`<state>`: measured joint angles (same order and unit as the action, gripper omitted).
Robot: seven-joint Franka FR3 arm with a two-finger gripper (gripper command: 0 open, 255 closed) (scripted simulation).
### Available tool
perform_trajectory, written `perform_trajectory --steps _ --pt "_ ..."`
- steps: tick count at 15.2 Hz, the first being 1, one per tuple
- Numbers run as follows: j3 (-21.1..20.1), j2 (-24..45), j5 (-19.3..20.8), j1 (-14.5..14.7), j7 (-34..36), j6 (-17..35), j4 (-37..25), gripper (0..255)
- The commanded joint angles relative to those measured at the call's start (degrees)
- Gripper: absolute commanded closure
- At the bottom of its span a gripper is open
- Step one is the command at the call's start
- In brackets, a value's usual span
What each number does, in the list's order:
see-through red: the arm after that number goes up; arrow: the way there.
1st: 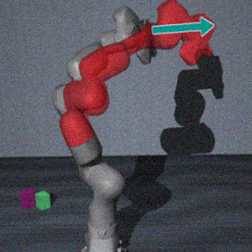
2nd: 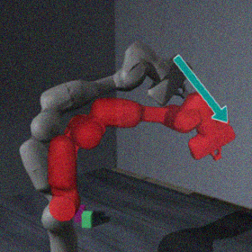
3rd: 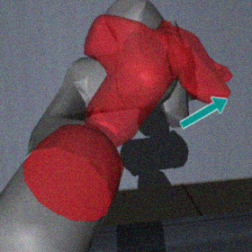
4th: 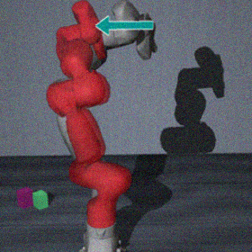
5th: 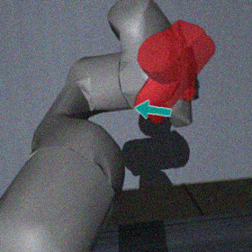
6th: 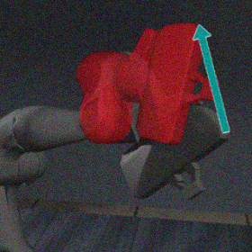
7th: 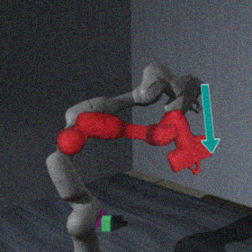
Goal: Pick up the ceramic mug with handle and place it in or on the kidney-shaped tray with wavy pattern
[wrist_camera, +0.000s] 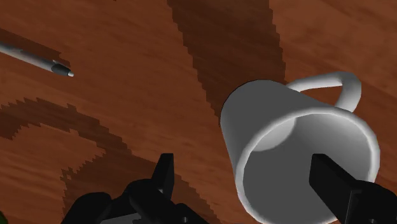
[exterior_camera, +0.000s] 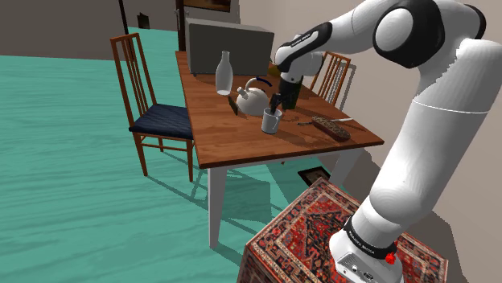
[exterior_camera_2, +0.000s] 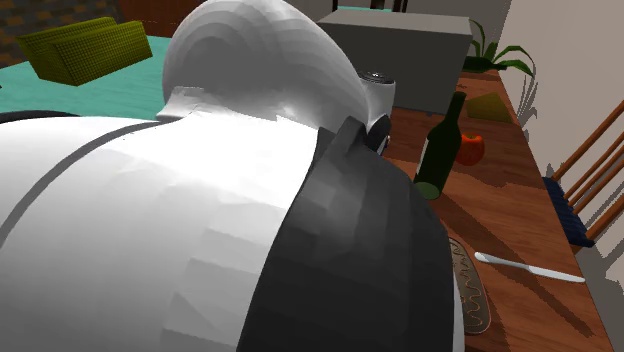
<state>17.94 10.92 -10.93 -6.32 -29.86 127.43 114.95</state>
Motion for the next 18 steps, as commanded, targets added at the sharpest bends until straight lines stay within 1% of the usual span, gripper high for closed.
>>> perform_trajectory --steps 1,4,11,12,18 --pt "-0.15 0.98 -0.56 -0.07 -0.38 1.30 0.34 0" --pt "-0.38 2.15 -1.22 -0.12 -0.82 2.95 0.92 0" --pt "-0.38 2.15 -1.22 -0.12 -0.82 2.95 0.92 0" --pt "-0.38 2.14 -1.22 -0.12 -0.81 2.95 0.92 255" --pt "-0.38 2.15 -1.22 -0.12 -0.82 2.96 0.92 255"
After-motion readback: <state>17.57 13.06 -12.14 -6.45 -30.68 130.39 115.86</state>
